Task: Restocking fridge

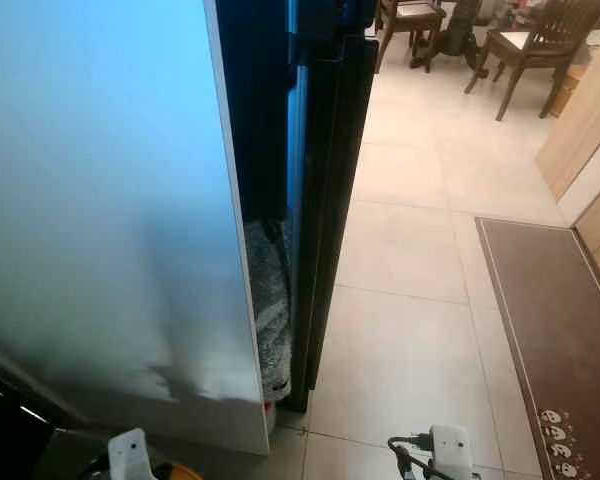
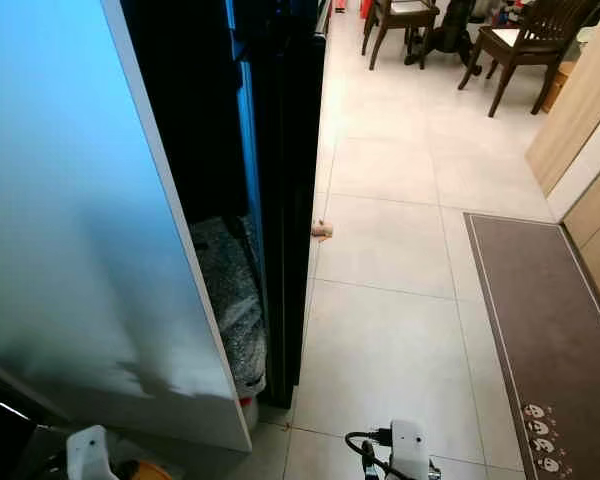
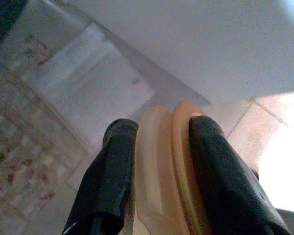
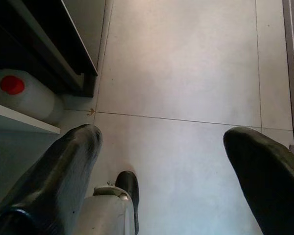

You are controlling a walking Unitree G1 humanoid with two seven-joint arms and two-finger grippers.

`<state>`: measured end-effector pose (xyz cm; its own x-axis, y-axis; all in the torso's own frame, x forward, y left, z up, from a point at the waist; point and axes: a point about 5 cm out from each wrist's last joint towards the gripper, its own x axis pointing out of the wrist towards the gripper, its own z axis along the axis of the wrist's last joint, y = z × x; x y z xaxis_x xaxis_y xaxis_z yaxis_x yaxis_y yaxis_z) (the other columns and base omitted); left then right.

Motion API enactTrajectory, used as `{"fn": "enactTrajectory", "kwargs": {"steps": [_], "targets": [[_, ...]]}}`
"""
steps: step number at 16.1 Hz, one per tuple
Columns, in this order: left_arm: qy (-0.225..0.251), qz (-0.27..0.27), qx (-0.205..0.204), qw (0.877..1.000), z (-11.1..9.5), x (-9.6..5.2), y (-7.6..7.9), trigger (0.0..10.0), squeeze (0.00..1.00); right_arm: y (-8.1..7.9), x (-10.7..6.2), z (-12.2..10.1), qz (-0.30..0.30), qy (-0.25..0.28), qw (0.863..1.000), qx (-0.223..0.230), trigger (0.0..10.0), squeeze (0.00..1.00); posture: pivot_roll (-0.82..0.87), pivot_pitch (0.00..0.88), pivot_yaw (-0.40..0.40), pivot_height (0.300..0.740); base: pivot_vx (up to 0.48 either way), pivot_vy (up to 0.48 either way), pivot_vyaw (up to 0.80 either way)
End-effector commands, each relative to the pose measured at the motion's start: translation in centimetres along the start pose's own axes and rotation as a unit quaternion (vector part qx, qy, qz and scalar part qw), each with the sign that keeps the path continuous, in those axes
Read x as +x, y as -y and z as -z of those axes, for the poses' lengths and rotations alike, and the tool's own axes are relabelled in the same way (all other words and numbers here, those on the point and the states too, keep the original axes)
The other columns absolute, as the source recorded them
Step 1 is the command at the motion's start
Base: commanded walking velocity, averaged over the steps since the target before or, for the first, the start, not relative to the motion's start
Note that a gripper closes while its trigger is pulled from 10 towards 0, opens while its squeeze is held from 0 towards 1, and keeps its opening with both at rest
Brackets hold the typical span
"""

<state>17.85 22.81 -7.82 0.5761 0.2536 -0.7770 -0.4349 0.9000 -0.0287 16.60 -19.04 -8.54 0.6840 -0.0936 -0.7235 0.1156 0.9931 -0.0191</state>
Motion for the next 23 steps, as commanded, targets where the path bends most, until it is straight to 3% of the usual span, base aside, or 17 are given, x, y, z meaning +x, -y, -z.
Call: {"fn": "enactTrajectory", "kwargs": {"steps": [1, 5, 8, 13, 17, 23], "targets": [[0.014, -0.01, -0.017, 1.0, -0.4, 0.0, -0.2, 10.0, 0.0, 0.0, -0.2, 0.3, 0.003, 0.002, 1.0, -0.001, 10.0, 0.0, -0.14, 0.0, 0.004, 0.74, 0.0, 0.0, 0.0], [0.029, -0.039, -0.097, 0.994, -1.1, 0.1, -1.0, 10.0, 0.0, 0.1, -0.3, 0.1, 0.014, 0.021, 1.0, 0.003, 10.0, 0.0, -0.14, 0.0, 0.006, 0.74, 0.0, 0.0, 0.0], [0.028, -0.044, -0.068, 0.996, -1.2, 0.1, -1.2, 10.0, 0.0, 0.1, -0.3, -0.2, 0.019, 0.038, 0.999, 0.004, 10.0, 0.0, -0.14, 0.005, 0.011, 0.74, 0.0, 0.0, 0.0], [0.013, -0.05, -0.057, 0.997, -0.6, 0.0, -1.9, 10.0, 0.0, -0.1, -0.3, -0.5, 0.011, 0.049, 0.999, -0.006, 10.0, 0.0, -0.15, 0.034, 0.013, 0.74, 0.173, 0.0, 0.0], [0.007, -0.048, -0.05, 0.998, -0.3, 0.0, -1.8, 10.0, 0.0, -0.1, -0.2, -0.5, 0.011, 0.046, 0.999, -0.005, 10.0, 0.0, -0.15, 0.041, 0.013, 0.74, 0.3, 0.0, 0.75], [0.007, -0.042, -0.041, 0.998, -0.1, -0.1, -1.8, 10.0, 0.0, -0.1, -0.2, -0.4, 0.006, 0.04, 0.999, 0.001, 10.0, 0.0, -0.15, 0.042, 0.012, 0.74, 0.202, 0.0, 0.0]]}}
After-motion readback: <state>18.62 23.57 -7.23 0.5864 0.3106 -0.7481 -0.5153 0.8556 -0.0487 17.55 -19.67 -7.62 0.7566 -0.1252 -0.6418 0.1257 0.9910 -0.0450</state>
